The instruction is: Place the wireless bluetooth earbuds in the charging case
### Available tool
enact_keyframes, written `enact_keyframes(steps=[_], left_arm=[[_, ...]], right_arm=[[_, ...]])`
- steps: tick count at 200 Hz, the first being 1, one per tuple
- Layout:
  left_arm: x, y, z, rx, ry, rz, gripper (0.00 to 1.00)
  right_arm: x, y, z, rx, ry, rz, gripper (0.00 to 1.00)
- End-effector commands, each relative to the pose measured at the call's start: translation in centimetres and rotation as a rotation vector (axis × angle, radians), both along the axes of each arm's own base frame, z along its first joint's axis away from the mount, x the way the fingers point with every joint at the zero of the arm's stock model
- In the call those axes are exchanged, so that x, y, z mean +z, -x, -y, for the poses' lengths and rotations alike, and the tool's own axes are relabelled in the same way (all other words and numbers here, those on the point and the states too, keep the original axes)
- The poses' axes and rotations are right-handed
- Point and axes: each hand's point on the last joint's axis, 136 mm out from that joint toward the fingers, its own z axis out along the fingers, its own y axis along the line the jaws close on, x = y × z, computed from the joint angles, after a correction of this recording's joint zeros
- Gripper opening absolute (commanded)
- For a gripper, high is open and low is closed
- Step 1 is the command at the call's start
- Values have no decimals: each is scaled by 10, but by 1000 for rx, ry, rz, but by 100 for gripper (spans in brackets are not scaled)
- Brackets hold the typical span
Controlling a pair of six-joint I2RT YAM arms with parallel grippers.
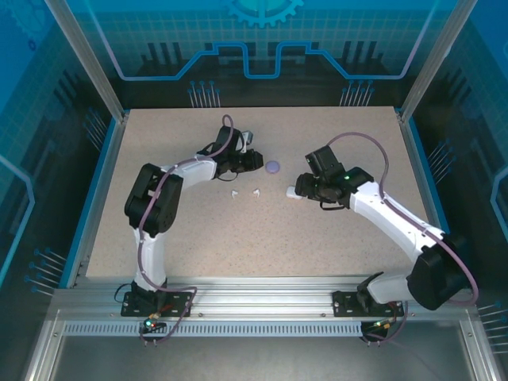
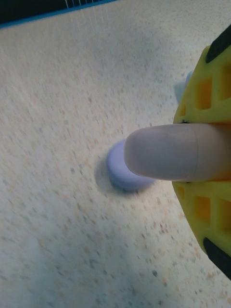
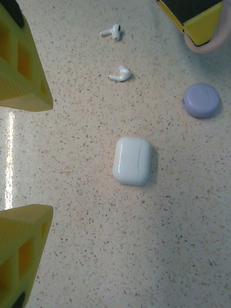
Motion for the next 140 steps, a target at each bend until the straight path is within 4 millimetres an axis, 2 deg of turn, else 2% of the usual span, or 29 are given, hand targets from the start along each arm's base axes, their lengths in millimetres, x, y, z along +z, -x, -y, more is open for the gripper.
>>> enact_keyframes(steps=[1,18,52,87,116,140], left_arm=[[-14,-1,-6,3,42,-111,1],[-25,-2,-10,9,48,-153,6],[-32,-2,-16,15,26,-182,31],[-33,-4,-27,31,15,-192,50],[-18,-6,-44,59,-3,-158,59],[11,-12,-64,95,-14,-96,69]], right_arm=[[-9,-9,4,-40,16,-11,54],[-15,-14,4,-51,35,-27,56],[-30,-26,4,-95,90,-80,66],[-48,-38,9,-174,166,-149,78],[-60,-46,6,-206,182,-192,82],[-71,-54,2,-217,194,-227,82]])
